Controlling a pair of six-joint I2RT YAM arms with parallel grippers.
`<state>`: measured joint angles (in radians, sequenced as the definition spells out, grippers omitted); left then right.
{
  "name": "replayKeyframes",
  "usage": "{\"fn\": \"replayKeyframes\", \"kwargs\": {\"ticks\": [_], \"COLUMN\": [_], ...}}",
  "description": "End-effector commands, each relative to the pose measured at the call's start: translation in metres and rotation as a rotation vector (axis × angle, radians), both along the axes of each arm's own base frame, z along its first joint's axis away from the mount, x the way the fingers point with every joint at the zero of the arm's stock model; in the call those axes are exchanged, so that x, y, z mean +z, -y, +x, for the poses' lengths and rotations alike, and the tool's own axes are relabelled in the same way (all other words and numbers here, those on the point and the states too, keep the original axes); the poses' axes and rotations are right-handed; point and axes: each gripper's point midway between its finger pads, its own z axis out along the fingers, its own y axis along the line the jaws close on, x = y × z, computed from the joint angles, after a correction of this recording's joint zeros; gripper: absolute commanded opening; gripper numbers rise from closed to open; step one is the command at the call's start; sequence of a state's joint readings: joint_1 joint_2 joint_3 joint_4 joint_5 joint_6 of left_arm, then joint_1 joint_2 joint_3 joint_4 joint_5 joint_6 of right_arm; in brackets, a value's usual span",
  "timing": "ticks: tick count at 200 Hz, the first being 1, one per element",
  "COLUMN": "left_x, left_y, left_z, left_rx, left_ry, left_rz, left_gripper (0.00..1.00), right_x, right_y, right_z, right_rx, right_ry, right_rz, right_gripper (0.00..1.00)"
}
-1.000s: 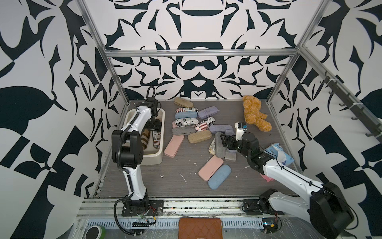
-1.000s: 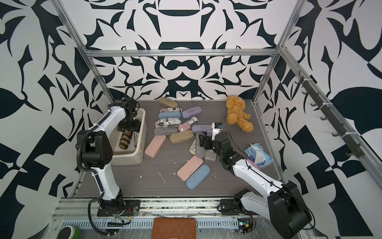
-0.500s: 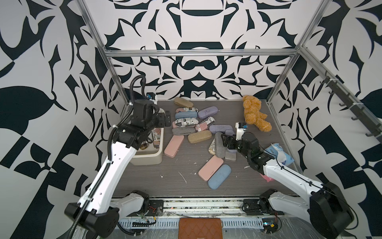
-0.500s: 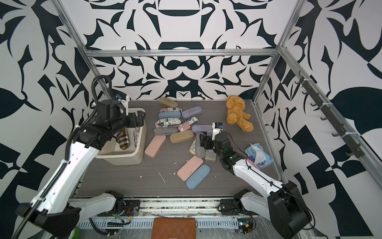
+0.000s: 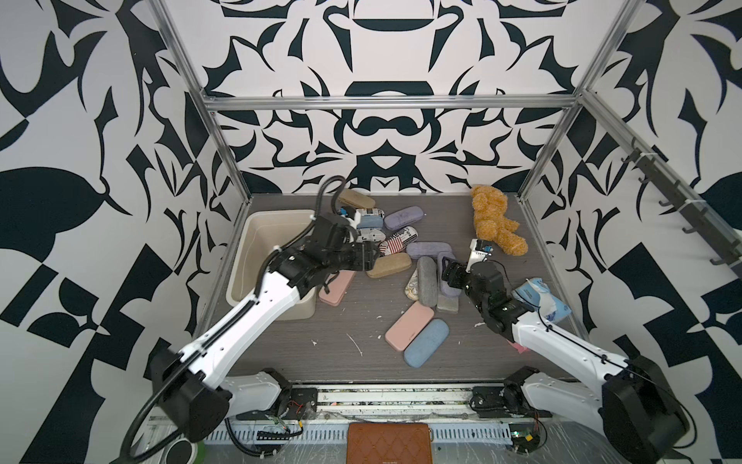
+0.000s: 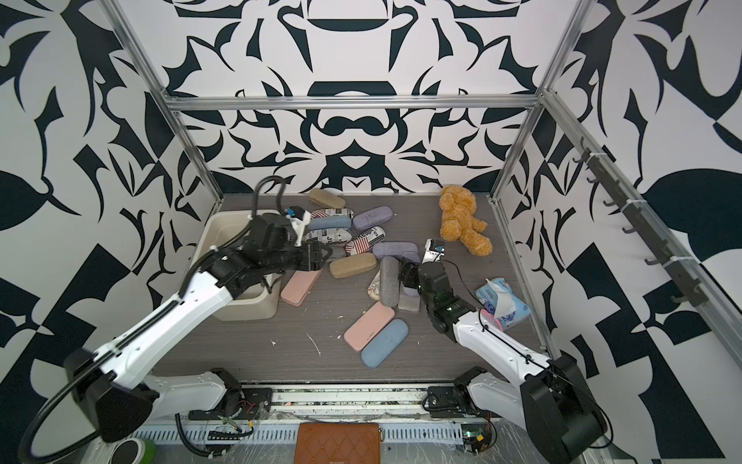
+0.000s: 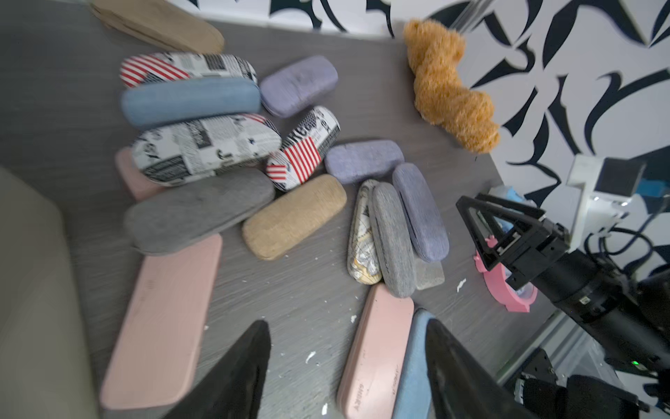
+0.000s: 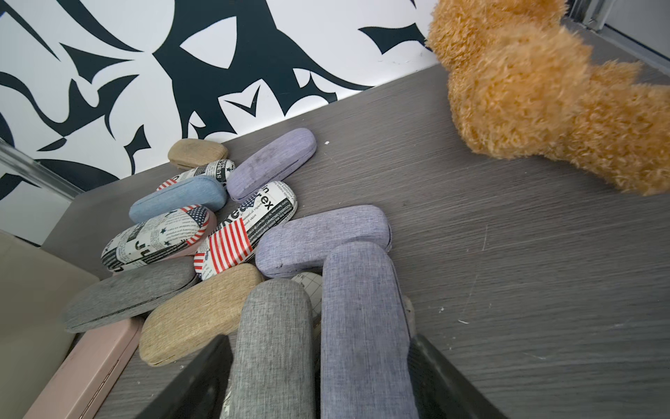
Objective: Put the glasses cases into the storage boxes
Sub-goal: Move the glasses case to the center of the board.
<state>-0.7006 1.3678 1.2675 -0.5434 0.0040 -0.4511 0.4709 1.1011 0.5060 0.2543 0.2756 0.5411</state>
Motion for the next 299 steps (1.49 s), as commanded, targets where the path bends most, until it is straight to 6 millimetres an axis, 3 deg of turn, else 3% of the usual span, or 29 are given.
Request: {"fn": "replayKeyframes", "kwargs": {"ticks": [1, 37, 57, 90, 113, 139, 165, 203, 256, 299], "left_x": [-0.067, -0.127, -0.142, -0.157, -0.17, -0.183, -0.197, -0.194, -0.218, -0.238], "left_y": [0.018, 0.039, 0.043, 0.04, 0.045, 0.069, 0.081, 0.09, 0.081, 0.072], "left_z": [0.0, 0.026, 0.023, -0.046, -0.098, -0.128, -0.126, -0.108, -0.104, -0.101], "left_rx": [-0.018, -0.003, -0.053, -0.213, -0.276, -0.322, -0.33, -0.329, -0.281, -0.226], "left_ry": [-0.182, -0.263, -0.304, -0.319, -0.391, -0.419, -0.42, -0.355, -0.398, -0.447], "left_rz": [0.166, 0.298, 0.404, 0.637, 0.657, 0.607, 0.639, 0.665, 0.677, 0.625], "left_gripper": [0.74, 0.77, 0.73, 0.79, 0.81, 0.83, 0.84, 0.84, 0.84, 0.76], "right_x": [0.014, 0.015, 0.016, 0.017, 0.019, 0.017, 0.017, 0.021, 0.026, 0.028], "right_y": [0.0, 0.001, 0.001, 0.004, 0.005, 0.006, 0.005, 0.004, 0.008, 0.008], "right_z": [0.007, 0.006, 0.005, 0.005, 0.004, 0.005, 0.005, 0.003, 0.001, 0.0], "right_rx": [-0.016, -0.016, -0.013, -0.022, -0.027, -0.032, -0.027, -0.014, -0.029, -0.027], "right_ry": [0.029, 0.03, 0.034, 0.037, 0.043, 0.039, 0.04, 0.046, 0.062, 0.067], "right_rz": [0.011, 0.004, 0.003, -0.013, -0.011, -0.016, -0.016, -0.011, -0.013, -0.009], "right_gripper": [0.79, 0.8, 0.8, 0.81, 0.81, 0.82, 0.84, 0.87, 0.87, 0.87]}}
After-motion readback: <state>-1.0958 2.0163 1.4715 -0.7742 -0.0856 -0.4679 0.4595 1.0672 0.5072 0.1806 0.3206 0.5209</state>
